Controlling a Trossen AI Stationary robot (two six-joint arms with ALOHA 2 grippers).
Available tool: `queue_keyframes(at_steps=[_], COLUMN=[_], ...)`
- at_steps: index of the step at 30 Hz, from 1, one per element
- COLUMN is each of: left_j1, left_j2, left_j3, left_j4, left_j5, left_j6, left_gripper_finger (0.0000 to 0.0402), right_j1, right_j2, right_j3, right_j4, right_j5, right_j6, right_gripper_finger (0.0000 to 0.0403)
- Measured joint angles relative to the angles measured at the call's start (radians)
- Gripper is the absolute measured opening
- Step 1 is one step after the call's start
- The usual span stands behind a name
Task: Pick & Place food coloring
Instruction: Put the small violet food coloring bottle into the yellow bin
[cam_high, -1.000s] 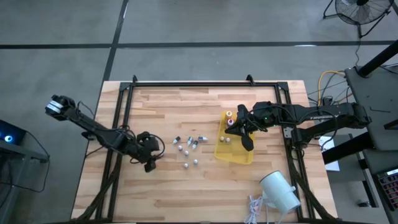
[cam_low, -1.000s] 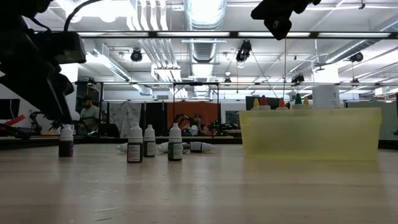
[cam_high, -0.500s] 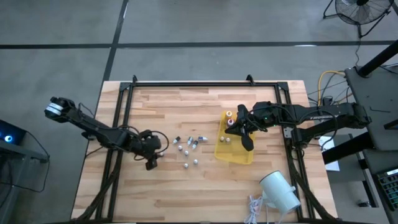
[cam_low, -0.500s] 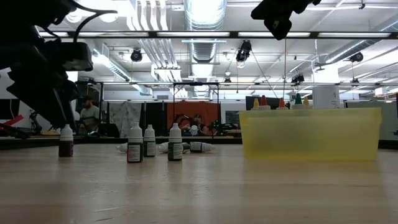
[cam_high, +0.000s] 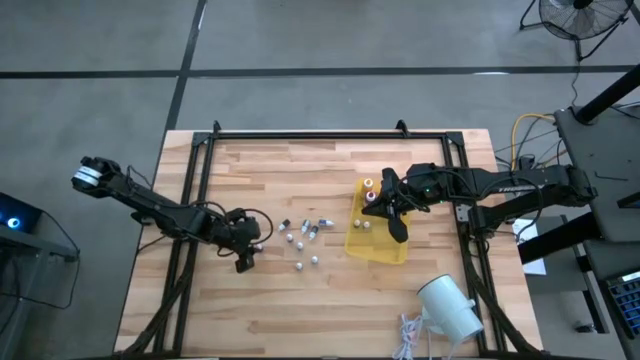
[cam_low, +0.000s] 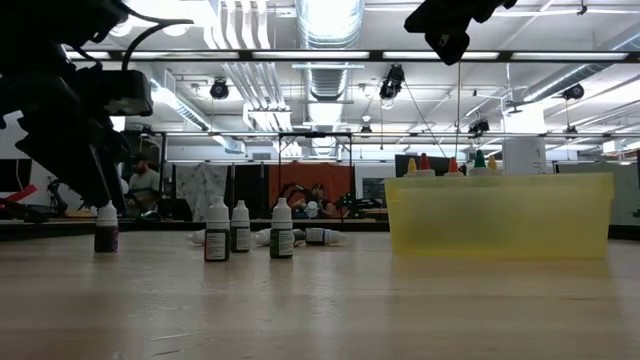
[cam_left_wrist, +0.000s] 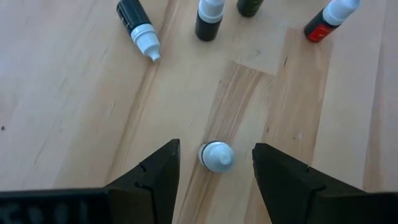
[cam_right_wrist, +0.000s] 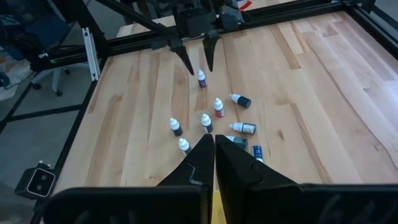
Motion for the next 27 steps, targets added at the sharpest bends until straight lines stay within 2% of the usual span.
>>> queue_keyframes(at_steps=[17, 27], left_j1=[0.013, 0.025], left_j2=[0.084, 0.104], left_j3=[-0.005, -0.005], left_j4=[0.046, 0.059], left_j5=[0.026, 0.082], left_j6=[-0.001, -0.017], left_gripper_finger=[0.0171, 0.0114], right_j1=[0.000, 0.000], right_j2=[0.000, 0.000], right_j3=[0.000, 0.000], right_j4=[-0.001, -0.008], right_j5=[0.000, 0.000], right_j6=[0.000, -0.003], right_gripper_finger=[0.0009, 0.0009])
